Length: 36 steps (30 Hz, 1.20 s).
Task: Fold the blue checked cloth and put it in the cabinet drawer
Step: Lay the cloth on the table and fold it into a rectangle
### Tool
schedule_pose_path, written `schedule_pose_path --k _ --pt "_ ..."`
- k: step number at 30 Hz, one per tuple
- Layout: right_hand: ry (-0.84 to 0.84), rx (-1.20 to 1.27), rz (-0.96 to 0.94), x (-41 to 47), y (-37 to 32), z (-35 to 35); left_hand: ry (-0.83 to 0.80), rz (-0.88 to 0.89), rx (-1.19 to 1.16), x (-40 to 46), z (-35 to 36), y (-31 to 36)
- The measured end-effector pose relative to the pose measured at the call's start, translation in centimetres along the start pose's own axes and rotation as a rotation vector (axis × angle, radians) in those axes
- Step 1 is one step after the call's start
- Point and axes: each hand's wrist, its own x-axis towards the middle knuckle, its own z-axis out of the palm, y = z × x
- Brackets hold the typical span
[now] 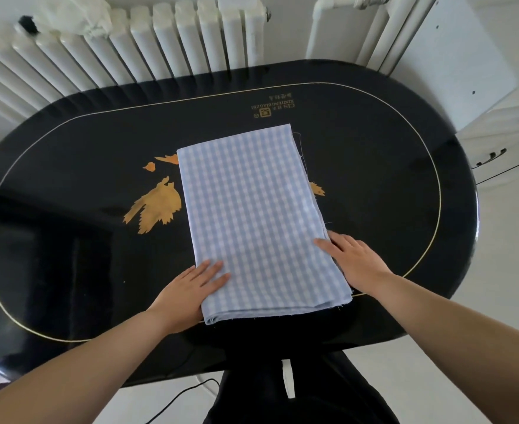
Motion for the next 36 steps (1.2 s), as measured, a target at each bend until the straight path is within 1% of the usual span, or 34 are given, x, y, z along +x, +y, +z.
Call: schedule_pose_path --k 2,3,4,6,8,9,10,11,12,13,14,15,16,18,21,23,25,27,30,33,36 --pt "0.056 -0.055 0.057 -0.3 0.4 0.3 -0.053 0.004 -0.086 0.0 -0.4 -0.4" --pt "0.072 -0.113 0.038 -0.3 0.8 0.5 -0.054 0.009 -0.103 0.0 -0.6 -0.5" --pt "0.093 -0.188 -0.029 -0.1 1.1 0.7 -0.052 0.017 -0.116 0.0 -0.7 -0.5" --pt "0.121 -0.294 -0.236 0.4 1.4 0.7 -0.075 0.017 -0.127 -0.3 -0.7 -0.8" --pt "0.082 -0.361 -0.352 0.8 2.0 0.6 -0.074 0.023 -0.149 -0.9 -0.6 -1.0" --pt "0.056 -0.383 -0.377 0.8 2.2 0.5 -0.065 0.009 -0.201 -1.1 -0.4 -0.9" --pt "0.029 -0.364 -0.39 0.8 2.2 0.4 -0.048 -0.033 -0.301 -1.2 -0.3 -0.6" --pt "0.041 -0.331 -0.398 0.8 1.8 0.5 -0.028 -0.129 -0.464 -1.3 -0.3 -0.3" --pt "0.022 -0.29 -0.365 0.6 1.5 0.4 0.015 -0.278 -0.649 -1.3 -0.6 0.1" --pt "-0.025 -0.165 -0.283 0.4 1.1 0.1 0.064 -0.444 -0.81 -1.1 -0.9 0.4" --pt "-0.033 -0.004 -0.19 0.2 0.8 0.0 0.122 -0.583 -0.95 -0.8 -1.4 0.8" --pt "0.001 0.147 -0.081 0.2 0.3 -0.2 0.18 -0.679 -1.045 -0.4 -1.9 0.9" --pt "0.039 0.225 0.011 0.4 0.0 -0.4 0.226 -0.735 -1.091 0.0 -2.5 0.9" --pt "0.091 0.447 0.186 1.3 -0.9 -1.0 0.315 -0.778 -1.105 1.0 -3.5 0.5" --pt "0.12 0.713 0.321 3.2 -2.2 -1.5 0.309 -0.837 -1.0 2.8 -4.6 -0.7" --pt "0.118 0.79 0.393 4.5 -2.5 -1.3 0.27 -0.858 -0.931 4.1 -4.8 -1.6" --pt "0.084 0.788 0.471 5.3 -2.5 -1.1 0.21 -0.874 -0.879 5.0 -4.8 -2.5" --pt "0.045 0.736 0.538 5.9 -2.4 -1.0 0.133 -0.892 -0.876 5.5 -4.5 -3.1" --pt "0.01 0.681 0.612 6.5 -2.7 -1.3 0.1 -0.933 -0.908 6.1 -4.2 -3.5" --pt "-0.005 0.694 0.667 7.0 -2.8 -1.4 0.063 -0.996 -0.959 7.0 -4.2 -3.8" --pt "-0.026 0.683 0.709 7.4 -2.7 -1.8 0.028 -1.058 -1.117 7.2 -4.6 -4.1"
